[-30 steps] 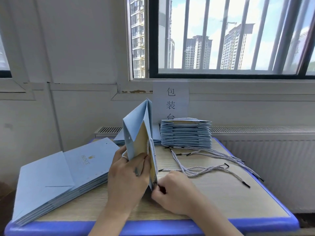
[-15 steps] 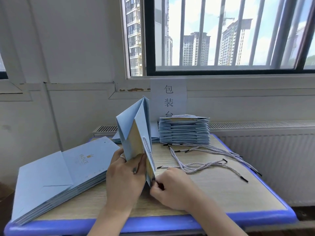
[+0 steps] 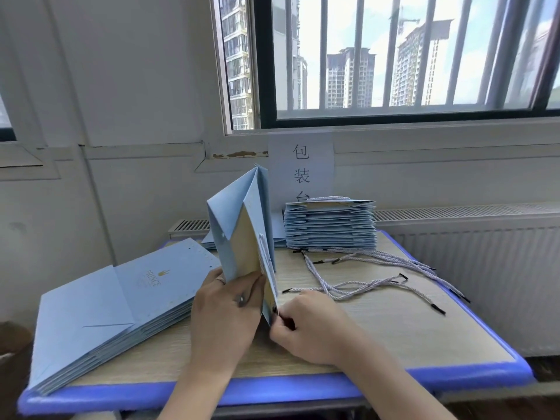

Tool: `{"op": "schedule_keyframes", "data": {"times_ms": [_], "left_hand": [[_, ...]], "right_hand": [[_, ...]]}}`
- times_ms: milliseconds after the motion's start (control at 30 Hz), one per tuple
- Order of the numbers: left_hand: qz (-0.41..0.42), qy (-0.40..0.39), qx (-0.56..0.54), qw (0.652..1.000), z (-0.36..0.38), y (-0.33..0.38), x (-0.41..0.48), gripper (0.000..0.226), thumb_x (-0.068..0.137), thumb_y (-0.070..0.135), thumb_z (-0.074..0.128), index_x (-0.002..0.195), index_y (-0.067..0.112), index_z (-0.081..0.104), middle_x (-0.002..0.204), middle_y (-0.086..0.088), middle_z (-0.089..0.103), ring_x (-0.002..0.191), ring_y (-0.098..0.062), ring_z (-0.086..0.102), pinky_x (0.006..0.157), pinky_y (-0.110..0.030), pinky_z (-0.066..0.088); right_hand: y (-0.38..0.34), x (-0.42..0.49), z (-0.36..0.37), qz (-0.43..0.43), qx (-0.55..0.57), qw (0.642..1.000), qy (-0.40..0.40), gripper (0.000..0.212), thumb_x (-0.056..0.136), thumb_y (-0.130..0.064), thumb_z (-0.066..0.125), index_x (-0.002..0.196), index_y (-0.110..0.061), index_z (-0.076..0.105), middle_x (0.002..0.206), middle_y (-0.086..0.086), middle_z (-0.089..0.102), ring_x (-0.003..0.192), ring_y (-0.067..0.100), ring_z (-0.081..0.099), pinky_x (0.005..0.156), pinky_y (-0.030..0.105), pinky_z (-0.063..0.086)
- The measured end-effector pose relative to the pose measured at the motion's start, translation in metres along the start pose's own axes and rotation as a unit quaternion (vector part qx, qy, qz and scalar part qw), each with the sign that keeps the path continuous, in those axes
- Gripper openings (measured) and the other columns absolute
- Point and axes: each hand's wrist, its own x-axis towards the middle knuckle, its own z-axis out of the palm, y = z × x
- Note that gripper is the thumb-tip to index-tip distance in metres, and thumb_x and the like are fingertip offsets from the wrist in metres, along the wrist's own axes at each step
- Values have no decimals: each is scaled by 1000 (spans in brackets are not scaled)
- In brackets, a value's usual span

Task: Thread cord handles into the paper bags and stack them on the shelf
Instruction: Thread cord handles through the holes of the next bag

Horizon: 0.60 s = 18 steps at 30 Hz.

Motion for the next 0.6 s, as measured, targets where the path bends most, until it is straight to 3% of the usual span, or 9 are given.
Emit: {"op": "schedule_keyframes", "data": {"times_ms": [167,300,433,500,600], "left_hand": [[0,-4,-3,1000,-2,4,-2,31,79,48,52,78,33,79,72,-3,67,69,-22,63,62,-36,52],[49,8,56,997,-1,2,-1,39,79,44,55,55,18,72,52,1,63,48,-23,59,48,-34,48],[58,9,87,994,-4,-1,2,42,80,42,55,48,17,64,45,1,57,42,-23,52,41,-31,40],[44,8,79,996,-8,3,2,39,76,39,52,46,15,60,42,-1,51,41,-24,47,41,-32,36],[52,-1,74,996,-19,15,6,33,75,31,57,47,13,62,42,0,43,40,-21,39,42,-28,32]], "right_hand": [[1,-1,-1,-4,14,1000,-4,45,87,-36,46,52,-12,31,47,-1,32,47,12,31,52,31,33],[5,-1,2,-8,36,999,12,47,78,-49,30,53,-10,34,46,1,33,47,15,34,51,30,28],[7,-2,5,-23,54,998,30,53,87,-50,45,53,-10,34,47,4,34,50,18,35,51,33,30],[7,-4,1,-33,67,997,34,60,88,-59,47,55,-10,38,49,5,35,52,20,37,54,36,33],[8,-12,-14,-36,188,980,60,62,91,-60,48,55,-11,35,52,6,30,49,14,29,52,37,26]]}}
